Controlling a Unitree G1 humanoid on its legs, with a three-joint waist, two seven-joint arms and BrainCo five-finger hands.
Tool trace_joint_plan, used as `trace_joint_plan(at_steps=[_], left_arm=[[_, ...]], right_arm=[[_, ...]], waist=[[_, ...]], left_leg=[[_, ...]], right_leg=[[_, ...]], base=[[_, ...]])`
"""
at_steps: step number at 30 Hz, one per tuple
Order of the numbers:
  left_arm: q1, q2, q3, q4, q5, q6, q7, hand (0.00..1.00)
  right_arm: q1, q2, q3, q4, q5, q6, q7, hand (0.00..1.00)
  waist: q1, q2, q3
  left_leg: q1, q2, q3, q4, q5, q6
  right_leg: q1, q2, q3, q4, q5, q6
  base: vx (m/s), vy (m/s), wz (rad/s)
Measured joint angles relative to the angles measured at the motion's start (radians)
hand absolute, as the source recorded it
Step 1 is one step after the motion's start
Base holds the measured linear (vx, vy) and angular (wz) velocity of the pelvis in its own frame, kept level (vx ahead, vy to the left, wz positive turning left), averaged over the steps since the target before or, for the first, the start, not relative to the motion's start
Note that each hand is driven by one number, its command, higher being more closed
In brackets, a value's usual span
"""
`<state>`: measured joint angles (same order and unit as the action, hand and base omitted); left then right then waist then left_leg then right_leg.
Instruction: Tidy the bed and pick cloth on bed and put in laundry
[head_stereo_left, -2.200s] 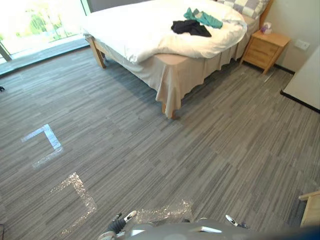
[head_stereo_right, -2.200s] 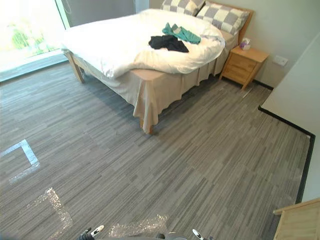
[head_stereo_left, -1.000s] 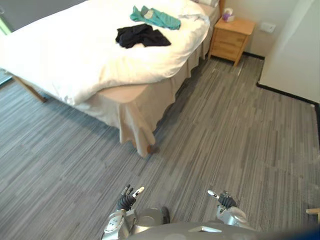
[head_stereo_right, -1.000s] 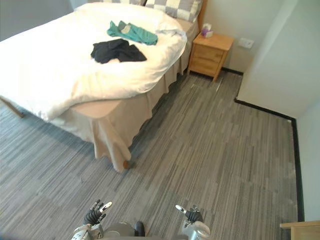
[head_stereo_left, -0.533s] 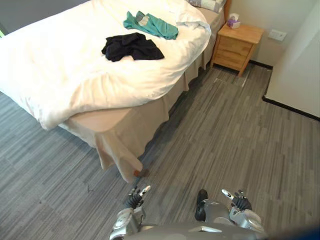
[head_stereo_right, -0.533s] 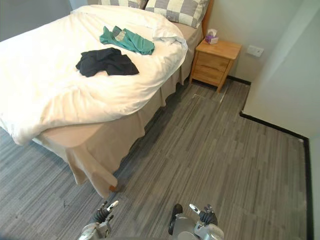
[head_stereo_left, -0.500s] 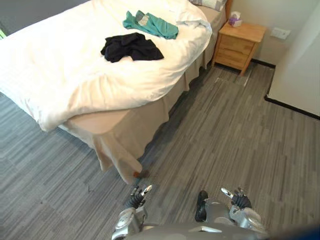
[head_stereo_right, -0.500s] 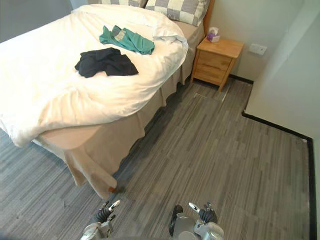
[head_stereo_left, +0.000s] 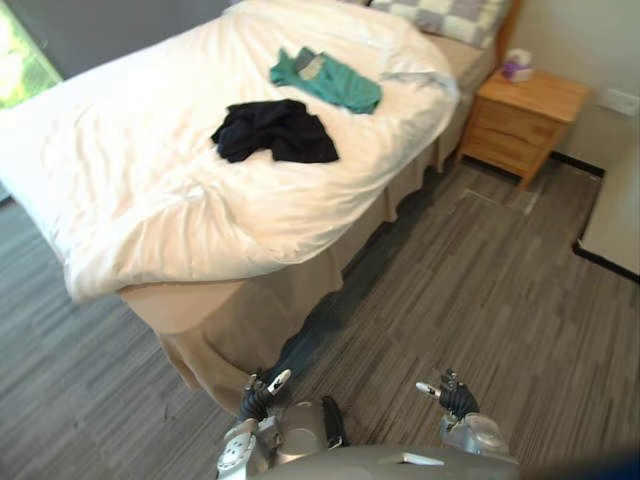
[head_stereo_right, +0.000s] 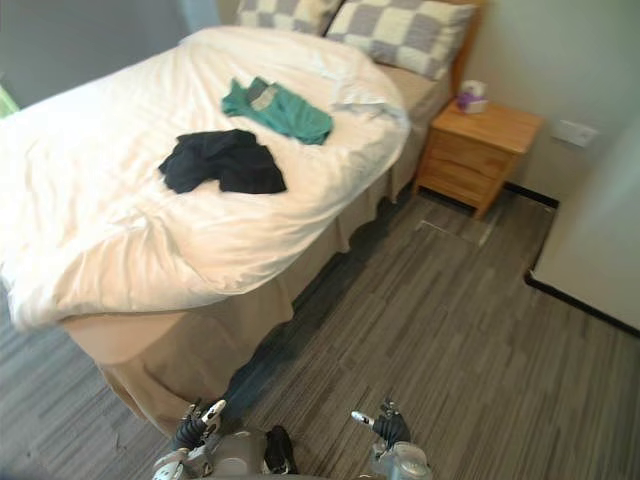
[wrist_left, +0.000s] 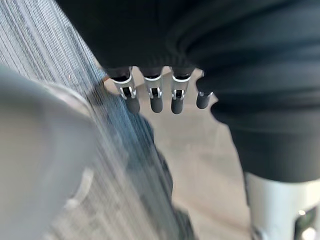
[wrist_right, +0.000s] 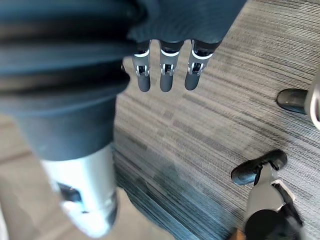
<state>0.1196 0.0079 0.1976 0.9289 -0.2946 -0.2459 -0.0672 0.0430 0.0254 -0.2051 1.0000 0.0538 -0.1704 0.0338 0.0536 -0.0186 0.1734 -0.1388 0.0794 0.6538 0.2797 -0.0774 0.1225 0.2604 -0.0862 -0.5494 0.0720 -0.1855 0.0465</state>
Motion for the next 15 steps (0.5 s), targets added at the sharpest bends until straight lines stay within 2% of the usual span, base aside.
trace_joint_plan(at_steps=[2, 3, 5, 8, 9, 10, 11, 12, 13, 14, 15], left_arm=[[-0.001, 0.009, 0.001, 0.001, -0.003, 0.008, 0.002, 0.0], [0.001, 0.012, 0.001, 0.001, -0.019, 0.015, 0.004, 0.0], [0.003, 0.019, -0.004, 0.009, -0.04, 0.026, 0.004, 0.0], [-0.001, 0.038, -0.052, 0.046, -0.043, 0.041, 0.003, 0.0], [-0.001, 0.039, -0.065, 0.051, -0.045, 0.045, 0.002, 0.0], [-0.01, 0.056, -0.089, 0.076, -0.048, 0.046, 0.004, 0.0], [-0.012, 0.059, -0.096, 0.082, -0.048, 0.047, 0.007, 0.0], [-0.015, 0.059, -0.114, 0.086, -0.048, 0.047, 0.01, 0.0], [-0.017, 0.059, -0.129, 0.088, -0.046, 0.047, 0.009, 0.0], [-0.026, 0.065, -0.141, 0.094, -0.047, 0.048, 0.009, 0.0], [-0.038, 0.079, -0.158, 0.097, -0.048, 0.06, 0.009, 0.0]], right_arm=[[-0.002, 0.009, -0.017, 0.0, 0.0, -0.015, -0.007, 0.0], [-0.003, 0.015, -0.014, 0.0, -0.004, -0.019, -0.015, 0.0], [-0.019, 0.014, 0.004, 0.0, -0.036, -0.018, -0.021, 0.0], [-0.045, -0.004, 0.002, 0.021, -0.052, -0.007, -0.04, 0.0], [-0.045, -0.009, -0.004, 0.025, -0.059, -0.004, -0.041, 0.0], [-0.045, -0.007, -0.023, 0.04, -0.059, 0.005, -0.045, 0.0], [-0.04, -0.009, -0.023, 0.039, -0.058, 0.006, -0.046, 0.0], [-0.023, -0.015, -0.022, 0.039, -0.056, 0.006, -0.046, 0.0], [-0.013, -0.02, -0.019, 0.039, -0.053, 0.006, -0.046, 0.0], [0.0, -0.026, -0.016, 0.038, -0.038, 0.005, -0.046, 0.0], [0.001, -0.038, -0.016, 0.042, -0.023, 0.005, -0.048, 0.0]], waist=[[0.011, -0.02, -0.004], [0.023, -0.032, -0.01], [0.022, -0.043, -0.026], [0.015, -0.029, -0.033], [0.015, -0.02, -0.029], [0.007, -0.024, -0.022], [0.007, -0.02, -0.02], [0.003, -0.005, -0.012], [-0.009, 0.004, -0.012], [-0.013, 0.003, -0.014], [-0.017, -0.009, -0.011]], left_leg=[[0.024, -0.029, 0.055, -0.023, -0.008, 0.026], [0.052, -0.049, 0.048, -0.045, -0.016, 0.036], [0.075, -0.074, 0.014, -0.076, -0.018, 0.037], [0.114, -0.08, -0.08, -0.131, -0.022, 0.029], [0.141, -0.076, -0.122, -0.157, -0.032, 0.019], [0.192, -0.077, -0.21, -0.193, -0.046, -0.004], [0.204, -0.073, -0.236, -0.193, -0.045, -0.006], [0.231, -0.059, -0.293, -0.194, -0.047, -0.016], [0.241, -0.041, -0.357, -0.194, -0.052, -0.034], [0.235, -0.031, -0.446, -0.195, -0.059, -0.049], [0.219, -0.037, -0.523, -0.199, -0.051, -0.069]], right_leg=[[0.034, -0.01, -0.027, 0.009, 0.012, 0.02], [0.061, -0.014, -0.027, 0.013, 0.028, 0.04], [0.066, -0.02, -0.027, 0.058, 0.048, 0.043], [-0.03, -0.059, -0.015, 0.371, 0.079, 0.04], [-0.08, -0.072, 0.001, 0.498, 0.102, 0.025], [-0.132, -0.105, 0.026, 0.667, 0.013, 0.011], [-0.144, -0.115, 0.027, 0.689, -0.014, 0.009], [-0.16, -0.122, 0.035, 0.689, -0.066, 0.008], [-0.186, -0.118, 0.071, 0.645, -0.099, 0.012], [-0.212, -0.102, 0.134, 0.535, -0.108, 0.033], [-0.231, -0.093, 0.233, 0.369, -0.089, 0.06]], base=[[0.32, 0.105, 1.04], [0.29, 0.05, 0.75], [0.28, 0.005, 0.73], [0.27, -0.038, 0.75], [0.31, -0.083, 1.05], [0.36, -0.145, 1.15], [0.32, -0.186, 1.44], [0.24, -0.207, 1.31], [0.15, -0.218, 1.84], [0.11, -0.292, 2.19], [0.07, -0.274, 1.94]])
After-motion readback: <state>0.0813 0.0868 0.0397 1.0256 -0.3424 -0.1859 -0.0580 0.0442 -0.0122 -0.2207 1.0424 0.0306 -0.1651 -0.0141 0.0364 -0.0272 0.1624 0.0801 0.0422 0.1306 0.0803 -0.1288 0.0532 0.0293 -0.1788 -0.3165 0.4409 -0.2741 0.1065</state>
